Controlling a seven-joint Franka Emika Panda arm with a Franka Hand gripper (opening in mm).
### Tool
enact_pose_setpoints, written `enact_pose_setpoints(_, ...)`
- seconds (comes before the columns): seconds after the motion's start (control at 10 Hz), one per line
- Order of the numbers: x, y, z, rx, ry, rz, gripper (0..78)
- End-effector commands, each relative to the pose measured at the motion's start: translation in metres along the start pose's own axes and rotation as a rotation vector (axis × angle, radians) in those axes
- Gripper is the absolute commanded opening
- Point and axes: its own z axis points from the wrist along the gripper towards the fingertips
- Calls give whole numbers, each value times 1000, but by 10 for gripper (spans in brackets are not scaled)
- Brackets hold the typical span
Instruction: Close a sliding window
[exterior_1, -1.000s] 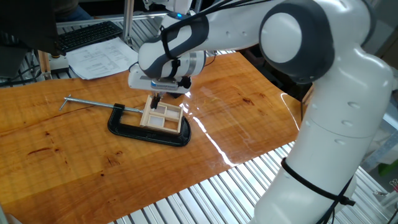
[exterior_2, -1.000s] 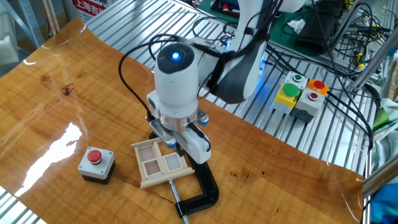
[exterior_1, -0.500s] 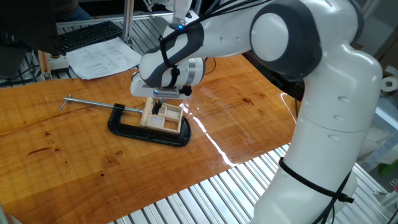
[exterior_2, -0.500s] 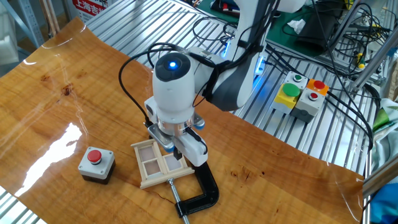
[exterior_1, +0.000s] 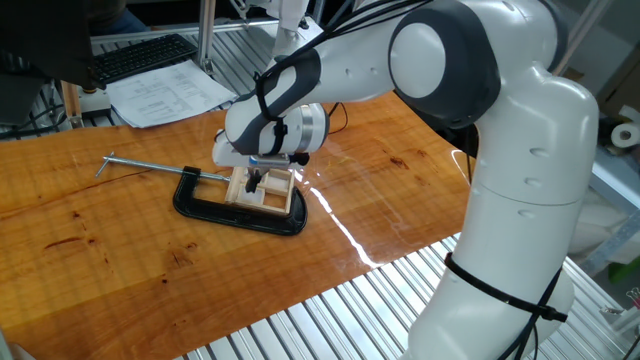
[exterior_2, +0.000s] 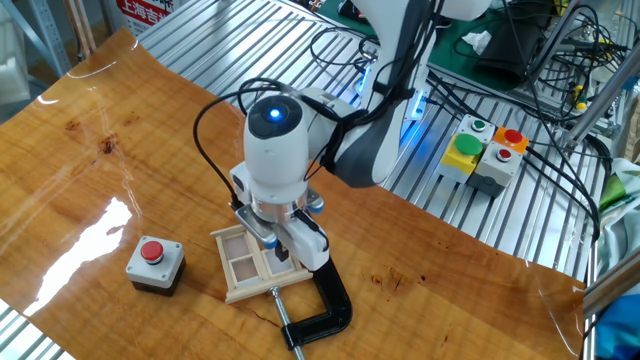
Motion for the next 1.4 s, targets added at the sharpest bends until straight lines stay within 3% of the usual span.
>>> enact_pose_setpoints(0.1,1,-3,4,-2,-8,-9,0)
enact_pose_setpoints(1.4,8,-19,14,-3,-7,-23,0)
